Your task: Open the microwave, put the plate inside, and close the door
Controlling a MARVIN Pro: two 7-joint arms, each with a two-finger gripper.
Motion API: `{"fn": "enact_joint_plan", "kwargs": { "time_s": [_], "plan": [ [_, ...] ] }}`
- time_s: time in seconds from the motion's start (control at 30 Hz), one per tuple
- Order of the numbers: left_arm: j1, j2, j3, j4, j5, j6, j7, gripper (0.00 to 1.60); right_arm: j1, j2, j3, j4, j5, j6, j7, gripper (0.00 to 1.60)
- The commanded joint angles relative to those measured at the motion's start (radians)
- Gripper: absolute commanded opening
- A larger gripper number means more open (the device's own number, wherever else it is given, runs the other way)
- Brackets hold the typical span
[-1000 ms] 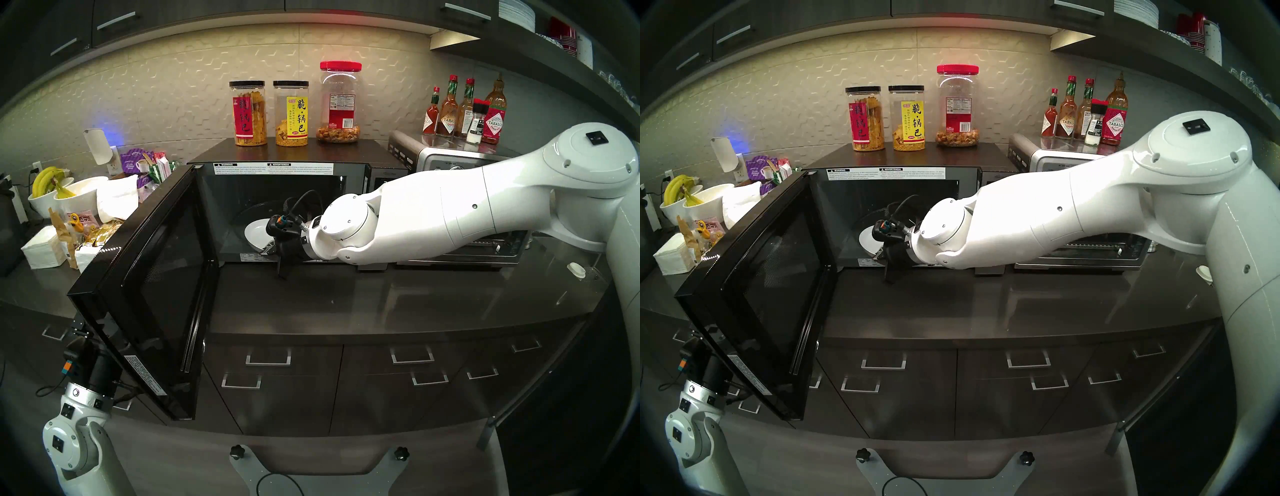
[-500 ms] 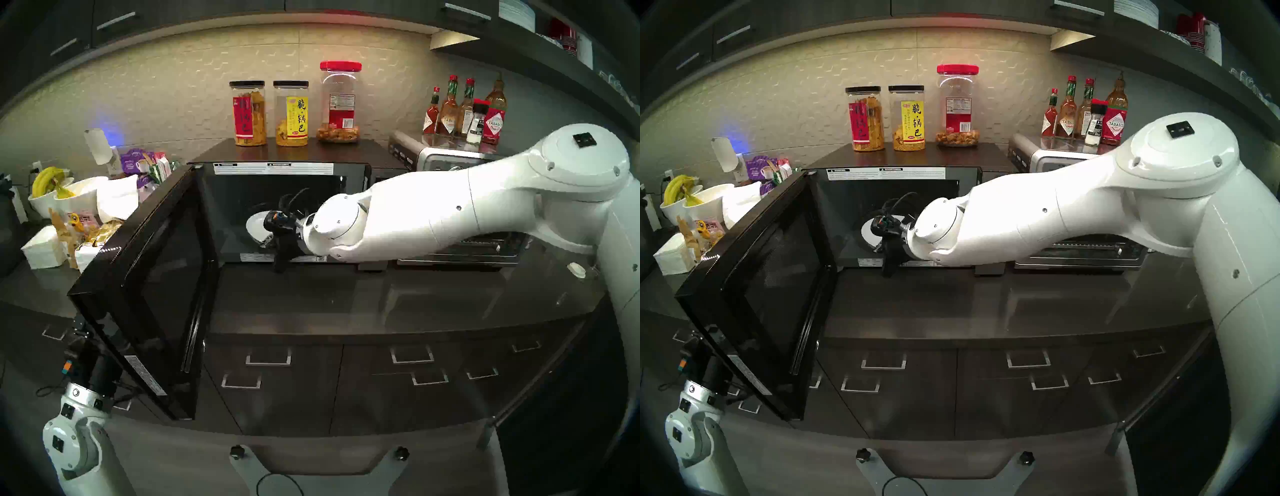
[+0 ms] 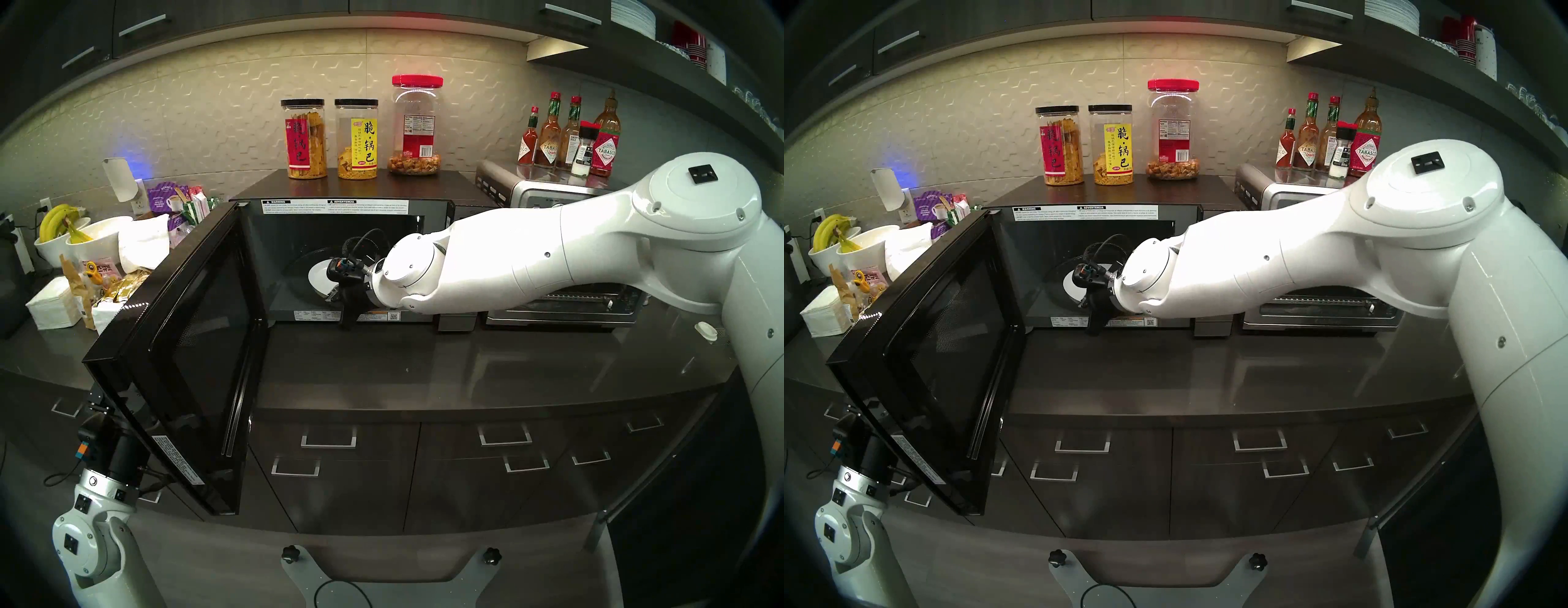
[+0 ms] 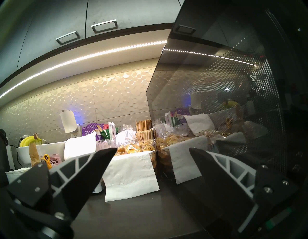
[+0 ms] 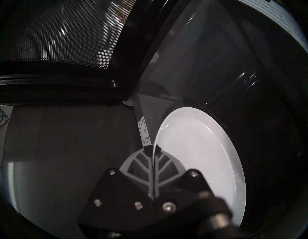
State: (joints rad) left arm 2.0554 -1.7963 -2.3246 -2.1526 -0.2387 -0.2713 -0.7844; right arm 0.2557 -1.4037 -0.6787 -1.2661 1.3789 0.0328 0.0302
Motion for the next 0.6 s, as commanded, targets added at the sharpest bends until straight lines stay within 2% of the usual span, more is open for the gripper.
{"fn": "enact_joint_plan", "kwargs": {
  "time_s": [0.0,0.4,0.57],
  "plan": [
    [0.002,-0.002,0.001,-0.021,-0.002,-0.001,-0.001,1.6,0.008,-0.023,0.013,0.055,-0.004,-0.001,0.012,0.0],
    [0.002,-0.002,0.001,-0.021,-0.002,-0.001,-0.001,1.6,-0.015,-0.08,0.019,0.13,-0.01,0.027,0.033,0.0],
    [0.002,-0.002,0.001,-0.021,-0.002,-0.001,-0.001,1.6,-0.035,-0.113,0.014,0.189,-0.014,0.041,0.048,0.0]
  ]
}}
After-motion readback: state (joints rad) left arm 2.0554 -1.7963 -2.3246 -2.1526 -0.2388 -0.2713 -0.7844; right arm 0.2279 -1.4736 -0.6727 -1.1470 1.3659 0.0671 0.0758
